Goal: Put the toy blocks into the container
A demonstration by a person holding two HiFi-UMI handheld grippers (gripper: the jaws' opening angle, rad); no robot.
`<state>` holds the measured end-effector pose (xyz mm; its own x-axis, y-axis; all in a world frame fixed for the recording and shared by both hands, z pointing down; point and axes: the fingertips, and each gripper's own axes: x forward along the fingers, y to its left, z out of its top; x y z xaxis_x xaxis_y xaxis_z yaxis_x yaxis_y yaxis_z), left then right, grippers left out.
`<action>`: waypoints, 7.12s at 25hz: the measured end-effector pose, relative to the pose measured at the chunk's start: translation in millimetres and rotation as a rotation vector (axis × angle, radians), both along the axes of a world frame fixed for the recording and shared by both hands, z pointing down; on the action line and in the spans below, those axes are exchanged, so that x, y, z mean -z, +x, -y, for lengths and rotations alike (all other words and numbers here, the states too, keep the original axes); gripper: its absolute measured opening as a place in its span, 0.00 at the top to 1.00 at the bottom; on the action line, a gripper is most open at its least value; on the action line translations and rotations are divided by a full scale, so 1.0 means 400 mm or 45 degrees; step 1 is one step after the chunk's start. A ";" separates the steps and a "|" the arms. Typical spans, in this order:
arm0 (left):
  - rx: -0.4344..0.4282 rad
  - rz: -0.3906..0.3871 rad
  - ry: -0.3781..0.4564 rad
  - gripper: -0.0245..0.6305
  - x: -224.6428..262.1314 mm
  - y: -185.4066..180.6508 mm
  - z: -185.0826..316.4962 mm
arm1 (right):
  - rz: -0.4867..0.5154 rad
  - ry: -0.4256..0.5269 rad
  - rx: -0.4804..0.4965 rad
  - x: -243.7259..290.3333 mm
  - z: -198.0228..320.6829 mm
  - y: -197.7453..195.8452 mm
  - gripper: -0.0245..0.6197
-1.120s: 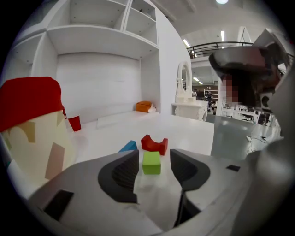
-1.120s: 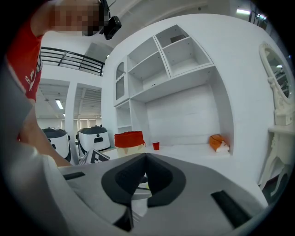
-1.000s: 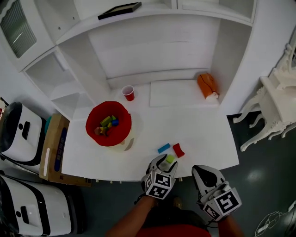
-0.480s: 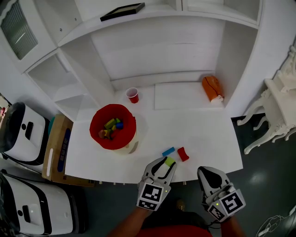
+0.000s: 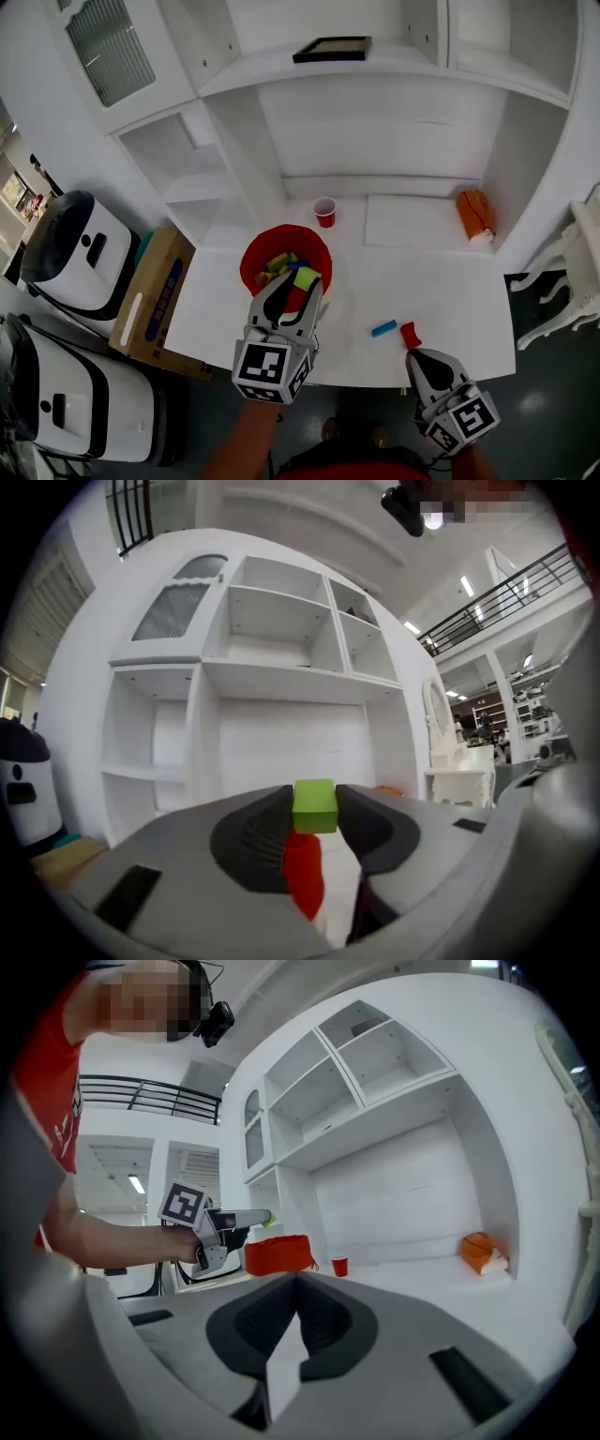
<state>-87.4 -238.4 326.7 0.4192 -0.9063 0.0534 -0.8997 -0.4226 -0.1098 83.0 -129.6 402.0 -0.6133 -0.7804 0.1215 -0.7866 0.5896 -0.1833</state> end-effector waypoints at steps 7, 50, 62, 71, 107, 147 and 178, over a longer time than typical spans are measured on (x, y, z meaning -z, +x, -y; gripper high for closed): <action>0.111 -0.029 -0.082 0.70 -0.031 -0.103 0.093 | -0.011 0.042 0.040 0.032 0.038 -0.078 0.94; -0.435 -0.135 -0.290 0.95 -0.221 0.198 -0.215 | -0.072 -0.418 -0.262 -0.259 0.128 0.080 0.71; -0.296 -0.142 -0.176 0.95 -0.162 0.038 -0.198 | -0.037 0.056 0.140 0.169 0.258 -0.280 0.70; -0.203 -0.166 -0.111 0.95 -0.098 -0.109 -0.168 | -0.004 -0.022 0.245 0.152 0.336 -0.482 0.63; -0.667 0.471 -0.650 0.82 -0.634 0.344 -0.062 | -0.069 -0.080 -0.194 0.029 0.170 0.098 0.94; -0.395 -0.181 -0.085 0.95 0.012 0.211 -0.005 | 0.073 0.156 0.022 0.212 0.242 -0.073 0.94; -0.554 -0.192 -0.136 0.95 -0.001 0.298 -0.061 | -0.011 0.230 -0.030 0.206 0.206 -0.046 0.95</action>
<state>31.8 -214.1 327.3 0.7691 -0.6374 0.0461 -0.6390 -0.7657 0.0736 64.5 -211.8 319.6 -0.5938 -0.8044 -0.0166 -0.8019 0.5934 -0.0689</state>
